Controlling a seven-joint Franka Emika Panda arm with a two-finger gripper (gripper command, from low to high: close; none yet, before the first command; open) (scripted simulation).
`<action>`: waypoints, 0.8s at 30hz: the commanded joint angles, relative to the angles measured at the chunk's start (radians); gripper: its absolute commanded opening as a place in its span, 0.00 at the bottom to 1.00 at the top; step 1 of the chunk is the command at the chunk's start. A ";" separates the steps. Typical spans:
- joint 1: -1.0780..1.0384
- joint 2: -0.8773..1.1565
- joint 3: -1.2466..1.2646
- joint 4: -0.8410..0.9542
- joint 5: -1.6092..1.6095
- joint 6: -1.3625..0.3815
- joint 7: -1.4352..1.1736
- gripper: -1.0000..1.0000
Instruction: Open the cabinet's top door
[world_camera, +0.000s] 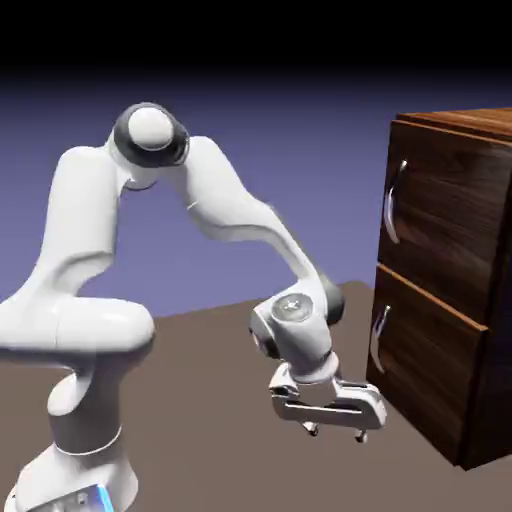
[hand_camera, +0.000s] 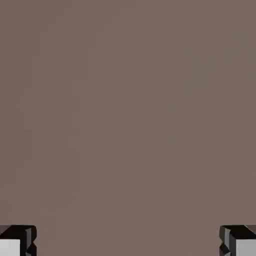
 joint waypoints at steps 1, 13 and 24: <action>0.029 0.030 -0.030 0.006 0.044 -0.008 0.025 0.50; 0.372 0.386 -0.385 0.074 0.566 -0.101 0.327 0.50; 0.582 0.639 -0.628 0.161 0.950 -0.168 0.547 0.50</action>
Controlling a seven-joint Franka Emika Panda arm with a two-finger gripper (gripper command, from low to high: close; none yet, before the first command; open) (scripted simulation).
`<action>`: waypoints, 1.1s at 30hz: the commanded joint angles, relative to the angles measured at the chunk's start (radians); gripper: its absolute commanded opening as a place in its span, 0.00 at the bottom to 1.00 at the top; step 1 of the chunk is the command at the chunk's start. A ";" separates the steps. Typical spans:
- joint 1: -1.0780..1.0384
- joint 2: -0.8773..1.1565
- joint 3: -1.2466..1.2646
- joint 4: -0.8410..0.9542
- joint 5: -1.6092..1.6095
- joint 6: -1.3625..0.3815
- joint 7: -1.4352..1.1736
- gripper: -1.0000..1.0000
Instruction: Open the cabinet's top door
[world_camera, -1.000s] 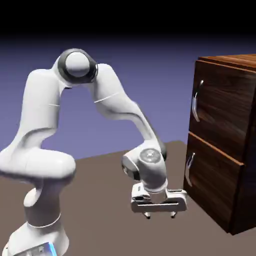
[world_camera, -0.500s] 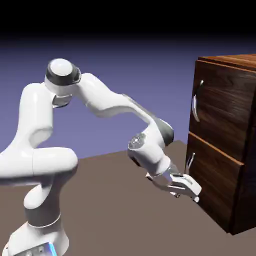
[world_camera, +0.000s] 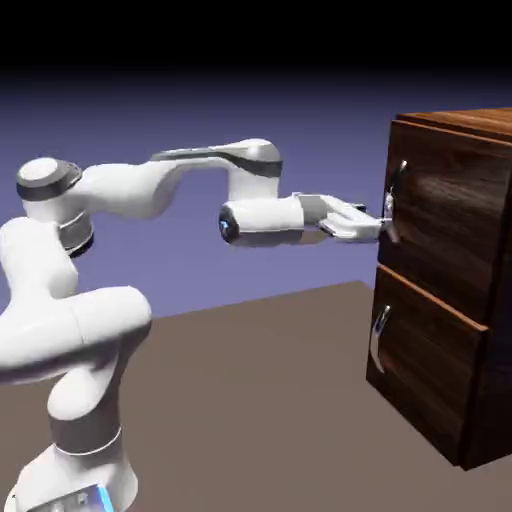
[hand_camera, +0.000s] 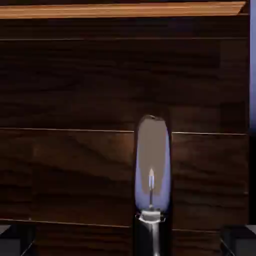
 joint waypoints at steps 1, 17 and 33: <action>-0.034 -0.004 0.014 0.033 0.006 0.000 0.001 0.50; 0.009 -0.072 -0.118 -0.194 -0.090 -0.478 -0.087 0.00; -0.148 -0.242 -0.357 -0.350 -0.442 -1.174 -0.245 0.00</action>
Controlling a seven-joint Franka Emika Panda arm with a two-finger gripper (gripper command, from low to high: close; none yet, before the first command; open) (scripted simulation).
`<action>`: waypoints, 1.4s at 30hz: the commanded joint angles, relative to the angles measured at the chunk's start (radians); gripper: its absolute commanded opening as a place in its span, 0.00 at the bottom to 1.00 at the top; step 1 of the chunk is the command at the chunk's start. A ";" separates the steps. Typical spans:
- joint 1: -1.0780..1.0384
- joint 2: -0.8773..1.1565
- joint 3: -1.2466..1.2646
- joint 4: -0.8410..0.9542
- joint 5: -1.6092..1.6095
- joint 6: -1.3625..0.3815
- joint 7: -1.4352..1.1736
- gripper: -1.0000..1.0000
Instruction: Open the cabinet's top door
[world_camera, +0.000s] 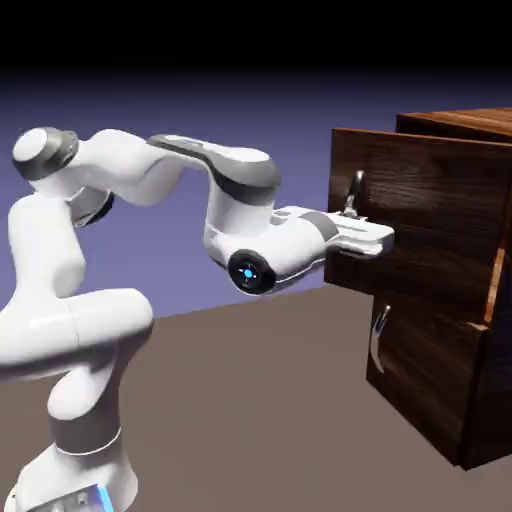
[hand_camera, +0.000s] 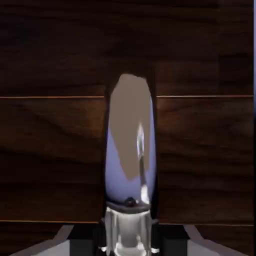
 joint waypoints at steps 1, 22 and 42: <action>-0.024 -0.018 -0.010 0.004 -0.031 -0.045 -0.015 0.00; -0.742 -0.671 0.278 0.512 -0.858 -0.553 -0.440 0.00; -1.443 -0.650 0.903 0.848 -1.008 -0.771 -0.530 0.00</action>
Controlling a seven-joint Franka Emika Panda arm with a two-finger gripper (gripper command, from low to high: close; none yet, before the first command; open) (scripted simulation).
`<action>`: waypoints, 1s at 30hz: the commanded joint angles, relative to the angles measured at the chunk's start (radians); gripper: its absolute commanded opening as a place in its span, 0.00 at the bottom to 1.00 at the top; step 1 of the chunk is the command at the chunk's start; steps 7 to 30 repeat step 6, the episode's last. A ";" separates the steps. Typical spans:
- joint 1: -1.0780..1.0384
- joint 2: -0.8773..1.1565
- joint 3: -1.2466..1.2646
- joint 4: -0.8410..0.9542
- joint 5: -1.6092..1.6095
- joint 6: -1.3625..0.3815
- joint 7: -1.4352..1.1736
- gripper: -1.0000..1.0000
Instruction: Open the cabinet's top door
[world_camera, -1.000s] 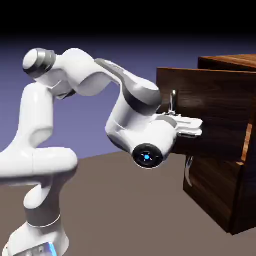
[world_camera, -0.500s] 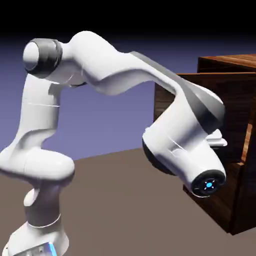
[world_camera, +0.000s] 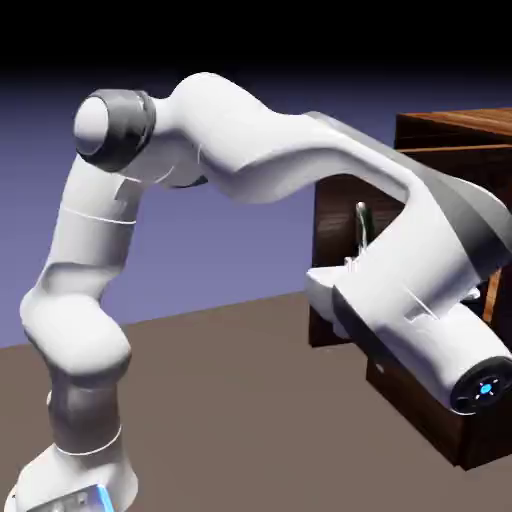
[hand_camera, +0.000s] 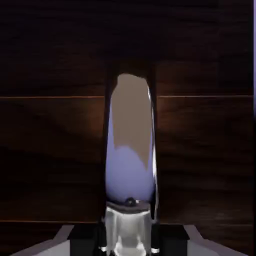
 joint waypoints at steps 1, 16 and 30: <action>-0.036 0.023 0.024 0.029 -0.002 -0.029 -0.010 0.00; -0.185 0.122 0.121 0.175 -0.004 -0.147 -0.050 0.00; -0.185 0.122 0.121 0.175 -0.004 -0.147 -0.050 0.00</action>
